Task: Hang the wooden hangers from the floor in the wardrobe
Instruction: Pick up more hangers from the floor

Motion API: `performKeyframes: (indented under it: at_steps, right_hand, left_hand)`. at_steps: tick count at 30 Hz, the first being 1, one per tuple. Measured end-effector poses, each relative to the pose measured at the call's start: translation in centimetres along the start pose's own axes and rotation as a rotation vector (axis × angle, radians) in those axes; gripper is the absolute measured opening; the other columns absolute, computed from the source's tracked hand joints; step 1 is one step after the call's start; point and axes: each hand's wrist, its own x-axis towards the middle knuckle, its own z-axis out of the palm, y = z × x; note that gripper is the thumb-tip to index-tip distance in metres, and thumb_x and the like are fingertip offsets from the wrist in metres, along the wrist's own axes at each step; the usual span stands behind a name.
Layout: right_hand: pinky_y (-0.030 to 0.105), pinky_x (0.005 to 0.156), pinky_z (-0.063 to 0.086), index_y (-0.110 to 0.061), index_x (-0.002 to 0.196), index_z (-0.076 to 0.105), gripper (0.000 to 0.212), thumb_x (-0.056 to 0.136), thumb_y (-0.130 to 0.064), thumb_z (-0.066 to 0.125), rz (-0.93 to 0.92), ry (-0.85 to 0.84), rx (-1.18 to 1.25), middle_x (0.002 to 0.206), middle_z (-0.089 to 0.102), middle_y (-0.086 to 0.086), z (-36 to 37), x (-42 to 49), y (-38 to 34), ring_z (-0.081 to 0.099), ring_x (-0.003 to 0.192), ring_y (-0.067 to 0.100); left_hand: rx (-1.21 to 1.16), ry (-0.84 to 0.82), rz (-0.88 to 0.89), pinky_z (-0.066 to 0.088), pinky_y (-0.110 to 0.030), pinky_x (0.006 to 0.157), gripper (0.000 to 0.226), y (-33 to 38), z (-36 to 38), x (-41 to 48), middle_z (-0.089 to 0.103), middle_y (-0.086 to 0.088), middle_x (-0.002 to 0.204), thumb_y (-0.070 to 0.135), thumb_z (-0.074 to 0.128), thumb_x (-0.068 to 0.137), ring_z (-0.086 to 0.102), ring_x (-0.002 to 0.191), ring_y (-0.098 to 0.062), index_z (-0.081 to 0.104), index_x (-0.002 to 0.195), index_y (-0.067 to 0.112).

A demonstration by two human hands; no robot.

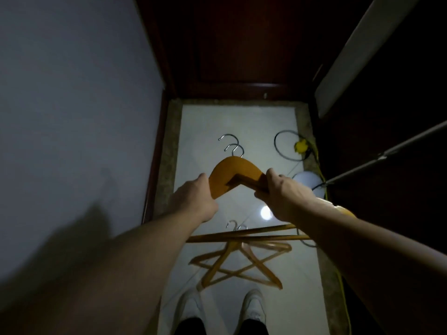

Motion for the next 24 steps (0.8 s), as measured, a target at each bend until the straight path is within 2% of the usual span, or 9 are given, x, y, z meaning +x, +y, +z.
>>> performKeyframes:
  at_steps: [2,4,7,9,11,13,16,20,24]
  right_hand:
    - [0.037,0.062,0.049,-0.019,0.109,0.036,0.035,0.098,-0.050,0.048,-0.004,0.065,-0.011,0.084,0.052,0.002,-4.6,-2.0,-0.9,0.058,0.073,0.020]
    - [0.039,0.065,0.053,-0.017,0.112,0.039,0.038,0.098,-0.050,0.049,-0.022,0.133,-0.015,0.088,0.055,0.003,-9.0,-3.8,-1.7,0.059,0.074,0.021]
    - [0.038,0.065,0.052,-0.016,0.114,0.041,0.038,0.098,-0.050,0.050,-0.022,0.228,0.018,0.093,0.060,0.003,-15.5,-6.5,-2.5,0.061,0.076,0.020]
    - [0.039,0.070,0.054,-0.016,0.115,0.043,0.037,0.098,-0.048,0.050,-0.027,0.278,0.067,0.098,0.064,0.005,-19.7,-8.2,-2.9,0.064,0.081,0.021]
    - [0.038,0.077,0.053,-0.015,0.124,0.043,0.039,0.099,-0.044,0.051,-0.017,0.311,0.116,0.108,0.066,0.008,-24.0,-10.2,-3.3,0.065,0.092,0.025]
    - [0.035,0.077,0.049,-0.016,0.122,0.042,0.035,0.101,-0.043,0.050,0.002,0.338,0.098,0.111,0.064,0.008,-28.1,-12.6,-3.6,0.064,0.095,0.026]
    - [0.039,0.078,0.055,-0.020,0.108,0.041,0.027,0.099,-0.044,0.052,0.028,0.441,0.050,0.102,0.064,0.004,-33.9,-16.7,-3.5,0.064,0.085,0.022]
    - [0.043,0.082,0.057,-0.024,0.112,0.043,0.031,0.097,-0.049,0.053,0.059,0.538,0.055,0.097,0.062,0.000,-41.0,-22.5,-2.8,0.065,0.087,0.019]
    - [0.038,0.078,0.057,-0.023,0.108,0.049,0.028,0.096,-0.048,0.054,0.036,0.622,0.121,0.089,0.061,-0.003,-46.8,-28.0,-0.3,0.063,0.079,0.013]
  left_hand:
    - [0.000,0.046,0.029,0.046,-0.033,0.068,0.034,1.8,-4.3,-1.9,0.057,-0.002,0.100,0.023,0.068,0.089,0.057,0.082,-0.022,0.046,0.115,0.021]
    - [0.008,0.083,0.062,0.045,-0.031,0.071,0.035,3.5,-8.5,-3.7,0.060,-0.005,0.106,0.021,0.066,0.091,0.061,0.089,-0.024,0.047,0.119,0.018]
    - [0.026,0.143,0.134,0.044,-0.028,0.074,0.033,6.2,-15.0,-6.0,0.065,-0.007,0.111,0.017,0.062,0.093,0.065,0.099,-0.025,0.051,0.123,0.014]
    - [-0.012,0.172,0.190,0.043,-0.025,0.072,0.036,8.1,-19.1,-7.4,0.062,0.000,0.103,0.016,0.063,0.092,0.061,0.093,-0.019,0.053,0.126,0.015]
    - [-0.048,0.223,0.231,0.048,-0.026,0.077,0.043,10.2,-22.9,-9.1,0.063,0.001,0.105,0.014,0.065,0.089,0.062,0.096,-0.018,0.054,0.131,0.019]
    - [-0.077,0.264,0.281,0.052,-0.032,0.084,0.040,12.3,-26.3,-10.7,0.061,0.001,0.102,0.014,0.067,0.089,0.062,0.095,-0.019,0.056,0.127,0.018]
    - [-0.058,0.285,0.365,0.050,-0.032,0.081,0.023,15.8,-31.3,-13.4,0.056,0.003,0.094,0.021,0.064,0.093,0.060,0.088,-0.017,0.055,0.113,0.016]
    - [-0.039,0.392,0.406,0.057,-0.043,0.082,0.024,20.7,-36.8,-18.3,0.063,-0.001,0.093,0.023,0.068,0.085,0.065,0.083,-0.022,0.055,0.106,0.023]
    - [-0.077,0.512,0.498,0.056,-0.039,0.075,0.020,26.0,-41.0,-23.5,0.064,0.003,0.087,0.022,0.064,0.081,0.064,0.077,-0.020,0.057,0.099,0.029]
